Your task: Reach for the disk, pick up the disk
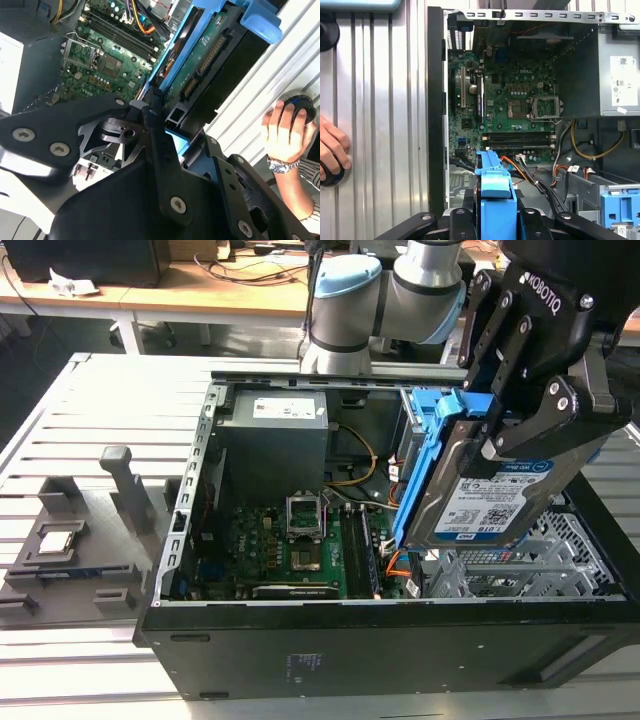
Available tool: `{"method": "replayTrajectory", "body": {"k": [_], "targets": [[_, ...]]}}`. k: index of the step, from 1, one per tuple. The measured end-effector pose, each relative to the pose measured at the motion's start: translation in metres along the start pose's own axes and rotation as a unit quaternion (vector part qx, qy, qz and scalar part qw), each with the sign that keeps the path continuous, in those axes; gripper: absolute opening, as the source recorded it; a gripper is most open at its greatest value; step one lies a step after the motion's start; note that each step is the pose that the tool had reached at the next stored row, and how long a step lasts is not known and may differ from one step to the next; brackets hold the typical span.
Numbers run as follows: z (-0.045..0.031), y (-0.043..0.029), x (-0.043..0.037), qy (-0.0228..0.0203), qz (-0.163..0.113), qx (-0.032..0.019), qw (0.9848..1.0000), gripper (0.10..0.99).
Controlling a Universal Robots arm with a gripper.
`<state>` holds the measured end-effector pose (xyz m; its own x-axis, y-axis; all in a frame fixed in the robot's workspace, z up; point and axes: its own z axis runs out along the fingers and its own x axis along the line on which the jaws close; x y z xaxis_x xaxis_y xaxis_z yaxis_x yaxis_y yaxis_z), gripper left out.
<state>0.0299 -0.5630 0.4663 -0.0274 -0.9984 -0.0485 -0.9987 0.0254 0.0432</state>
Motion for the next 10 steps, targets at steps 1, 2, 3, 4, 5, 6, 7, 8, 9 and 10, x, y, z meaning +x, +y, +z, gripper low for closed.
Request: {"method": "replayTrajectory", "body": {"k": [1,2,3,4,5,6,7,8,9,10], "targets": [[0.0006,-0.0044,0.0000,0.0000,0.000,0.0000,1.0000,0.365],[0.0010,-0.0075,-0.0001,0.0000,0.000,0.0000,1.0000,0.365],[0.0014,-0.0104,-0.0002,0.0001,0.000,0.0000,1.0000,0.365],[0.0018,-0.0127,-0.0002,0.0002,0.000,0.0000,1.0000,0.365],[0.0025,-0.0167,-0.0003,0.0004,0.000,0.0000,1.0000,0.365],[0.0034,-0.0212,-0.0004,0.0008,0.000,-0.0001,1.0000,0.365],[0.0041,-0.0237,-0.0004,0.0012,0.000,0.0000,1.0000,0.365],[0.0046,-0.0256,-0.0004,0.0014,0.000,0.0000,1.0000,0.365],[0.0052,-0.0279,-0.0004,0.0018,0.000,0.0000,1.0000,0.365],[0.0059,-0.0299,-0.0004,0.0021,0.000,-0.0001,1.0000,0.365]]}}
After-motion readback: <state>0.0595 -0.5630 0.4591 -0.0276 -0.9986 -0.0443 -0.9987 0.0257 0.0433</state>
